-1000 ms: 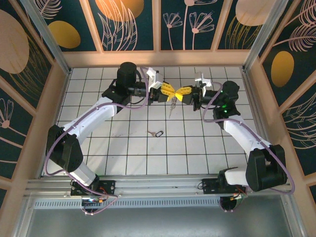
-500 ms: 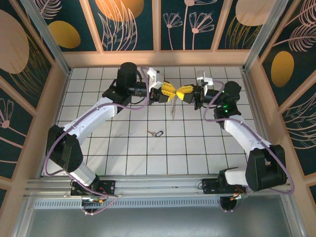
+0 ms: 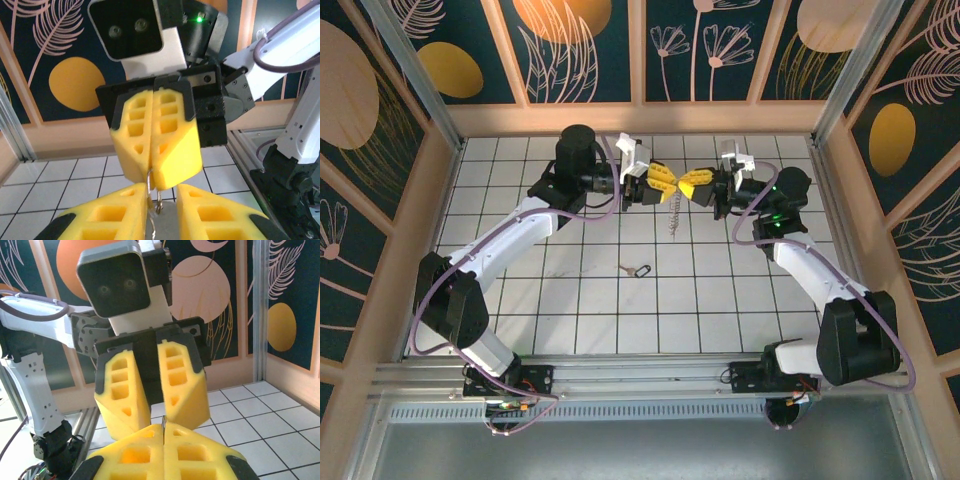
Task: Put the keys on the keyring
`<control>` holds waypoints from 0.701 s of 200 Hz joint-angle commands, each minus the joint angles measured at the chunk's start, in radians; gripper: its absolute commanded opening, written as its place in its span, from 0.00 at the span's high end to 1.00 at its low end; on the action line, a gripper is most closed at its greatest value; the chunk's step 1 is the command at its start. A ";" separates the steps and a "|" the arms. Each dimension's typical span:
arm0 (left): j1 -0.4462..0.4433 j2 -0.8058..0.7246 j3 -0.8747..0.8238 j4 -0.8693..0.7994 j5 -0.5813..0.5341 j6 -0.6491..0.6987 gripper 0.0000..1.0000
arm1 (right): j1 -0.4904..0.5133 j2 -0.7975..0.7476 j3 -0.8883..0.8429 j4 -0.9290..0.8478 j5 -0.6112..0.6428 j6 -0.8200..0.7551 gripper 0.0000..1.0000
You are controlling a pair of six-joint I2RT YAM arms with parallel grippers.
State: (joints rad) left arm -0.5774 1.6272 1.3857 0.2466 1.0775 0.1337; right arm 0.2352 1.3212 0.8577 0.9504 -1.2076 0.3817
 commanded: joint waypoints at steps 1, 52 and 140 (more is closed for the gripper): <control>0.001 0.012 -0.014 0.108 0.057 -0.066 0.80 | -0.003 0.006 0.015 0.096 0.018 0.031 1.00; 0.001 0.019 -0.030 0.132 0.066 -0.093 0.79 | -0.004 0.009 0.012 0.131 0.039 0.055 1.00; 0.001 0.042 -0.029 0.202 0.082 -0.144 0.84 | -0.004 0.016 0.012 0.151 0.050 0.074 1.00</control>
State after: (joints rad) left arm -0.5751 1.6543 1.3594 0.3893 1.1061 0.0174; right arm 0.2352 1.3361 0.8577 1.0328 -1.1816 0.4492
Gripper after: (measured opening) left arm 0.181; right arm 0.044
